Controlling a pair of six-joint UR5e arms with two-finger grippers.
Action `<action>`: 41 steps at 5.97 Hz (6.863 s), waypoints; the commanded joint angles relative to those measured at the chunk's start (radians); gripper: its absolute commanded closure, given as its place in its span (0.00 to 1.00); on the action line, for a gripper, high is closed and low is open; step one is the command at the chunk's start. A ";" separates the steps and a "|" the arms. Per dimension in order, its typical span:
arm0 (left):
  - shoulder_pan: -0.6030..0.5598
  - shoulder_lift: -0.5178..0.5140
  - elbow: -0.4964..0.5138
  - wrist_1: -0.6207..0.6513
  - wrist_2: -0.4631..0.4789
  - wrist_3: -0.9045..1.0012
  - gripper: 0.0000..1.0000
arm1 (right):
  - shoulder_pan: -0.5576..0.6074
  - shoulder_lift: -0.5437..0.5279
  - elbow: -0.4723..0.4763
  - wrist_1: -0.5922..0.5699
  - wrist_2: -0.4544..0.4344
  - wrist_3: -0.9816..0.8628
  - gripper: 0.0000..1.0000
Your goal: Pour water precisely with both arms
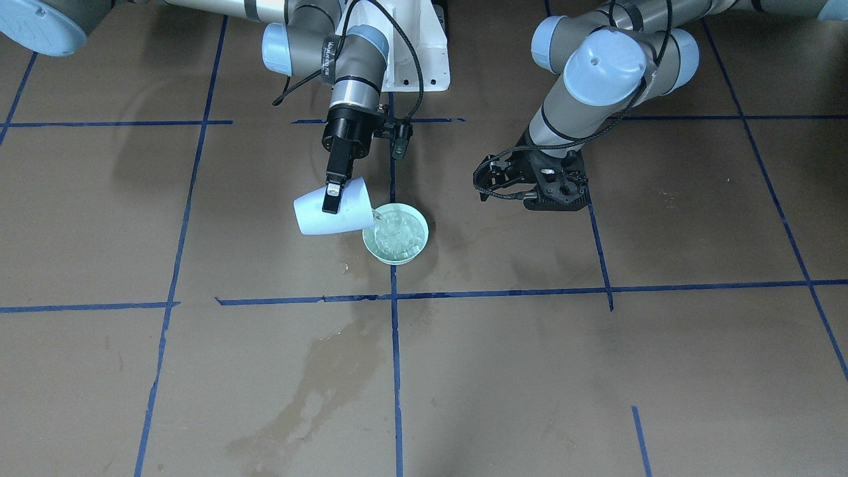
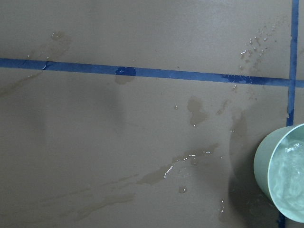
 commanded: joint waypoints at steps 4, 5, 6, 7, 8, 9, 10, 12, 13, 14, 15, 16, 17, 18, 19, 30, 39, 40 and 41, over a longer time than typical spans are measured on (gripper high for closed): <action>0.000 0.000 0.000 0.000 0.000 0.000 0.00 | 0.000 0.002 0.002 0.000 -0.008 -0.054 1.00; 0.000 0.000 -0.002 0.000 0.000 0.000 0.00 | 0.000 0.002 0.002 0.000 -0.008 -0.054 1.00; 0.000 0.000 0.000 0.000 0.000 0.000 0.00 | 0.000 0.002 0.002 0.000 -0.008 -0.054 1.00; 0.000 0.000 0.000 0.000 0.000 0.000 0.00 | 0.000 0.002 0.002 0.000 -0.008 -0.054 1.00; 0.000 0.000 -0.002 0.000 0.000 0.000 0.00 | 0.000 0.002 0.002 0.000 -0.008 -0.054 1.00; 0.000 0.000 -0.002 0.000 0.000 0.000 0.00 | 0.000 0.002 0.002 0.001 -0.008 -0.054 1.00; 0.000 0.000 -0.002 0.000 0.000 0.000 0.00 | 0.000 0.005 0.005 0.001 -0.008 -0.054 1.00; 0.000 0.000 -0.002 0.000 0.000 0.000 0.00 | 0.002 0.011 0.014 0.014 -0.007 -0.032 1.00; 0.000 -0.002 -0.002 0.000 0.002 0.000 0.00 | 0.006 0.008 0.027 0.065 0.013 0.073 1.00; 0.000 0.000 -0.002 0.000 0.002 0.000 0.00 | 0.008 0.006 0.029 0.137 0.056 0.151 1.00; 0.000 0.000 -0.002 0.000 0.002 0.000 0.00 | 0.009 -0.006 0.029 0.244 0.128 0.371 1.00; -0.002 0.000 -0.002 0.000 0.000 0.000 0.00 | 0.012 -0.008 0.029 0.276 0.176 0.573 1.00; -0.002 0.000 -0.002 0.000 0.000 0.000 0.00 | 0.017 -0.009 0.043 0.277 0.226 0.747 1.00; -0.002 0.000 -0.002 0.000 0.000 0.000 0.00 | 0.018 -0.014 0.075 0.277 0.272 0.882 1.00; -0.002 0.000 -0.002 0.000 0.000 0.000 0.00 | 0.021 -0.014 0.102 0.287 0.323 1.086 1.00; -0.002 -0.003 -0.003 0.000 0.000 -0.002 0.00 | 0.268 -0.749 -0.082 1.430 0.584 0.981 1.00; 0.000 -0.003 -0.003 0.000 0.000 -0.015 0.00 | 0.278 -0.742 -0.207 1.491 0.604 0.979 0.00; 0.000 -0.003 -0.003 0.000 0.000 -0.015 0.00 | 0.278 -0.742 -0.206 1.491 0.604 0.980 0.00; -0.002 -0.003 -0.003 0.000 0.000 -0.015 0.00 | 0.278 -0.745 -0.213 1.538 0.602 0.980 0.00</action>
